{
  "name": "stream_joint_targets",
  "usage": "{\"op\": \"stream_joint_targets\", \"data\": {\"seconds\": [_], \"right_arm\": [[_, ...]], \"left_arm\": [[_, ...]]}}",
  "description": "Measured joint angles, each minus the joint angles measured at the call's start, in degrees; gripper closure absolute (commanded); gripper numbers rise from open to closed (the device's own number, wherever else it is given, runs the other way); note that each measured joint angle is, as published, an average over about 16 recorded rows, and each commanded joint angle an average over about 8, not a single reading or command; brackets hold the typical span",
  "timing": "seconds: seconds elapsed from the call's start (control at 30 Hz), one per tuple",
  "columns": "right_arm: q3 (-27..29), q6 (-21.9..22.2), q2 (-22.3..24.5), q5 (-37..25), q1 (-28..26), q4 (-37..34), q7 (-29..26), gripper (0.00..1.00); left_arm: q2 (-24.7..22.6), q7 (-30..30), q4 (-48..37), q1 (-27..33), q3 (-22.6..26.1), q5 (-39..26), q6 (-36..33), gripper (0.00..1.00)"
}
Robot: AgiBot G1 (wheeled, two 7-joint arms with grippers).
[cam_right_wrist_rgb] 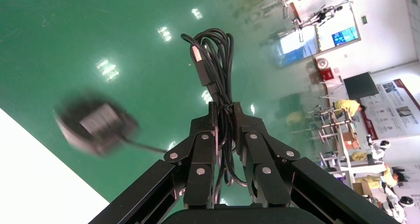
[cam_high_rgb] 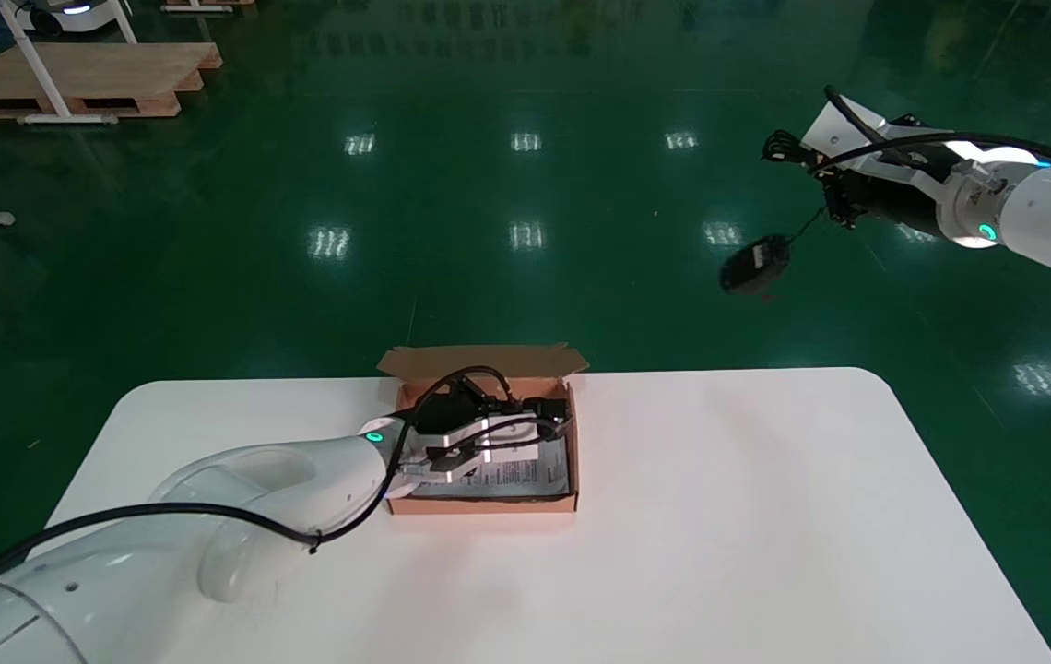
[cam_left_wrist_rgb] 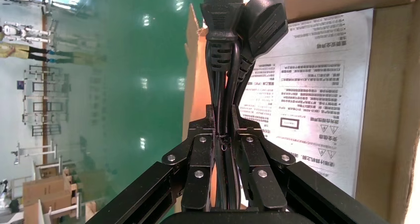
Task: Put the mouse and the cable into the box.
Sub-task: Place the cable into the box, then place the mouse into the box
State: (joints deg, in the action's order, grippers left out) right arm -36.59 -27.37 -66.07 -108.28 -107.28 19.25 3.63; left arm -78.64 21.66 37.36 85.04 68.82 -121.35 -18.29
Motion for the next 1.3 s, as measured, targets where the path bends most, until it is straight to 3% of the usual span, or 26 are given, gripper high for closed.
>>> {"op": "stream_joint_targets", "data": {"seconds": [0.57, 0.97, 1.3], "right_arm": [[-0.07, -0.11, -0.09, -0.05, 0.11, 0.12, 0.12, 1.0], [-0.33, -0.57, -3.66, 1.11, 2.12, 0.93, 3.69, 1.0], [0.21, -3.01, -9.78, 6.78, 4.9, 1.82, 10.31, 1.0]], "left_arm": [[1.03, 2.26, -1.16, 1.16, -1.58, 0.99, -0.76, 0.0], [1.77, 15.74, -17.61, 10.27, -5.19, 1.0, -3.03, 0.0], [1.11, 24.21, -25.51, 14.06, -4.12, -2.5, -3.43, 0.0]]}}
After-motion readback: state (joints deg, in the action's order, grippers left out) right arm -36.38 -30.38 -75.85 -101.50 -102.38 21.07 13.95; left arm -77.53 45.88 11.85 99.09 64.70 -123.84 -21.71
